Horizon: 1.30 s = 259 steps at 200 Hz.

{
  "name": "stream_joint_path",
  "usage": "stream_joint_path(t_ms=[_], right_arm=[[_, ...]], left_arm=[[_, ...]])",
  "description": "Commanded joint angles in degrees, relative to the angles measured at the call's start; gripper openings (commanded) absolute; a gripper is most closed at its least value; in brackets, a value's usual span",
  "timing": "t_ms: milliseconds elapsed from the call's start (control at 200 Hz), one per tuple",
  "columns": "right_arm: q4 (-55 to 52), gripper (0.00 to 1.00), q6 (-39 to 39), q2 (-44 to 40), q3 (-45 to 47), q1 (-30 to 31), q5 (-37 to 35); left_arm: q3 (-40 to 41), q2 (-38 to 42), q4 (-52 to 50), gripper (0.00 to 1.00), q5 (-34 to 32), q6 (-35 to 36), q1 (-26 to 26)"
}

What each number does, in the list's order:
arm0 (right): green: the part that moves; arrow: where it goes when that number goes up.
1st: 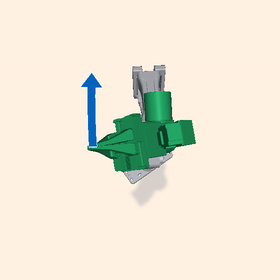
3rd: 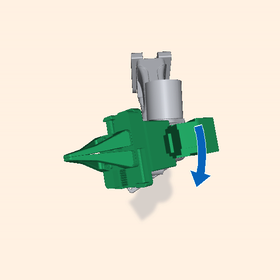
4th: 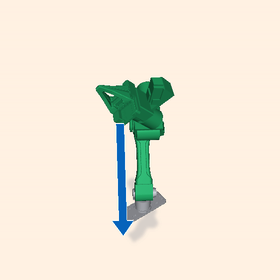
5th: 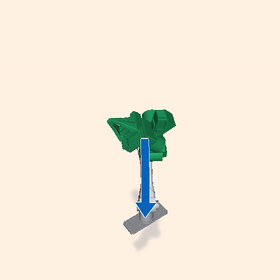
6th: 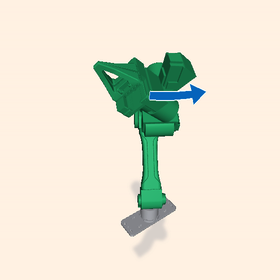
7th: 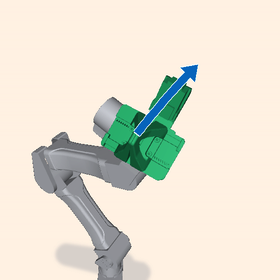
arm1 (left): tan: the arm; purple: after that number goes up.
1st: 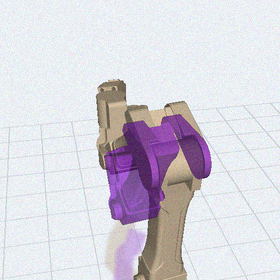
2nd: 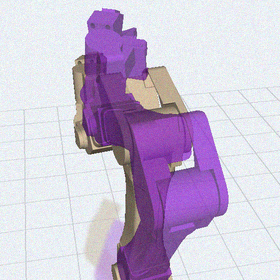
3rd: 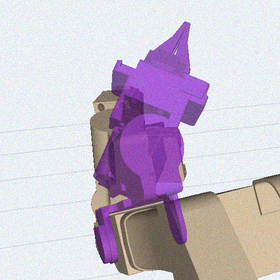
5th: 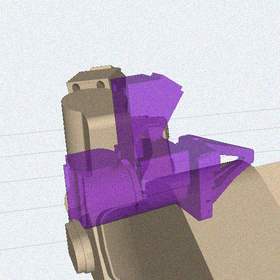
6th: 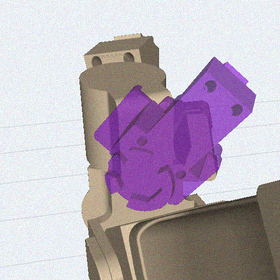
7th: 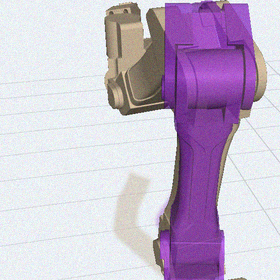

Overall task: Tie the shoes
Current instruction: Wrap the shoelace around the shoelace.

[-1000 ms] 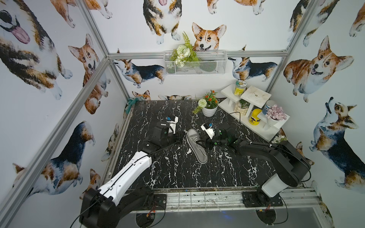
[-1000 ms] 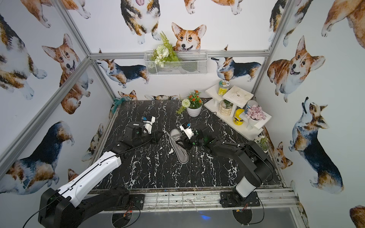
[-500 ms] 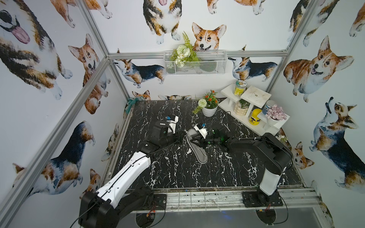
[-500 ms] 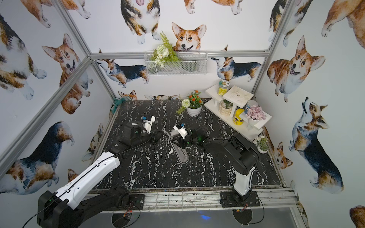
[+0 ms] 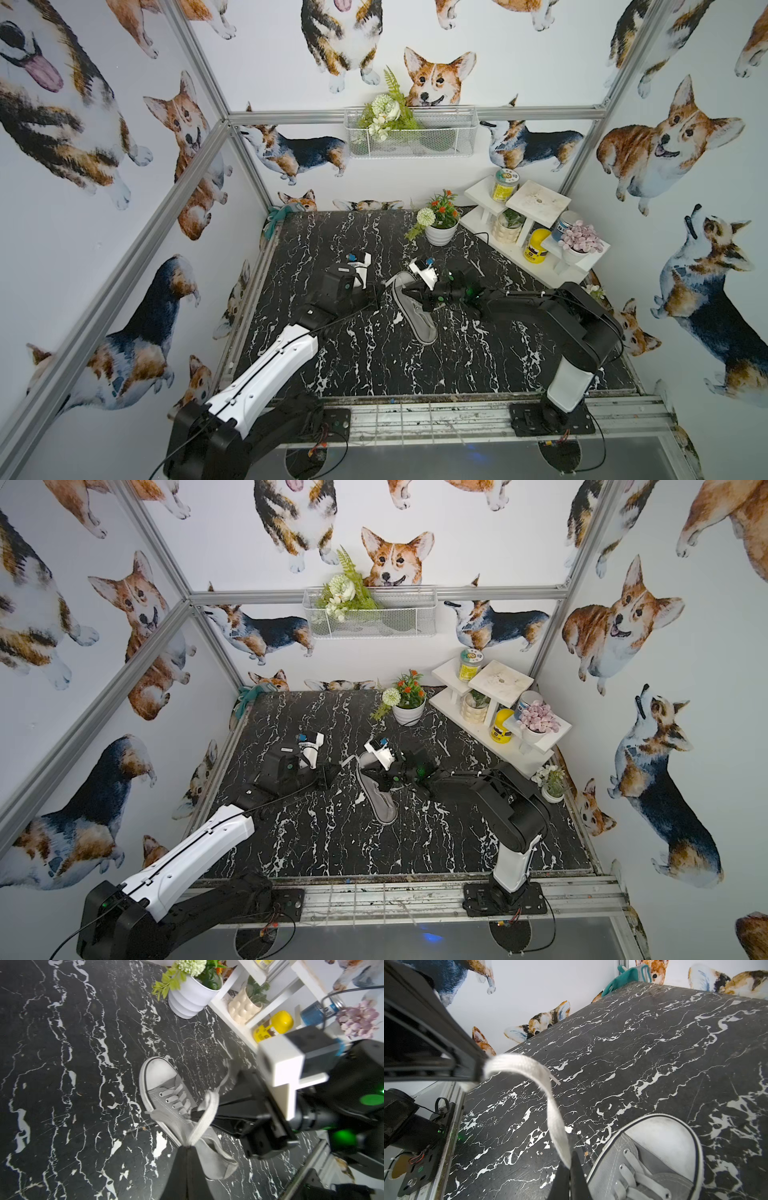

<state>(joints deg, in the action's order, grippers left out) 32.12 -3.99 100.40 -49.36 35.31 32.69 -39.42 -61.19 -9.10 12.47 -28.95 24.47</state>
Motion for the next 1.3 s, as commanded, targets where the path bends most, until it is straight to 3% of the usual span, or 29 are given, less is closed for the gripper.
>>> stream_joint_path(t_ms=[0,185,465,541,616,726,826,1106,1291], right_arm=[[-2.30,0.00,0.03,-0.99,0.16,-0.59,-0.65],[-4.56,0.00,-0.06,-1.43,0.46,-1.43,-0.27],[-8.53,0.01,0.48,-0.91,-1.16,-2.30,0.12],[-10.55,0.01,1.10,-0.74,-1.85,-2.52,0.06],[-12.01,0.01,1.60,-0.73,-2.22,-2.64,0.01],[-13.17,0.01,1.70,-0.73,-2.48,-2.91,0.21],[-14.56,0.01,2.05,-0.51,-3.27,-3.07,0.62],[-15.82,0.00,1.88,-0.39,-4.20,-3.92,1.35],[-15.75,0.00,0.76,0.06,-5.04,-3.97,1.54]], left_arm=[[4.99,-1.15,4.00,0.00,-3.68,-2.16,0.07],[10.51,-5.63,9.66,0.00,-3.80,-3.83,0.18],[10.59,-12.43,11.00,0.00,-6.63,0.14,1.25],[10.27,-14.38,12.53,0.06,-6.71,1.52,2.17],[9.93,-15.00,13.69,0.18,-8.27,3.21,3.47],[10.58,-12.92,16.33,0.36,-12.42,6.63,5.96],[11.63,-10.77,19.22,0.46,-14.62,10.96,7.74],[10.49,-9.34,19.03,0.53,-16.93,19.63,8.71],[13.84,-4.14,16.49,0.53,-25.20,10.23,8.75]])
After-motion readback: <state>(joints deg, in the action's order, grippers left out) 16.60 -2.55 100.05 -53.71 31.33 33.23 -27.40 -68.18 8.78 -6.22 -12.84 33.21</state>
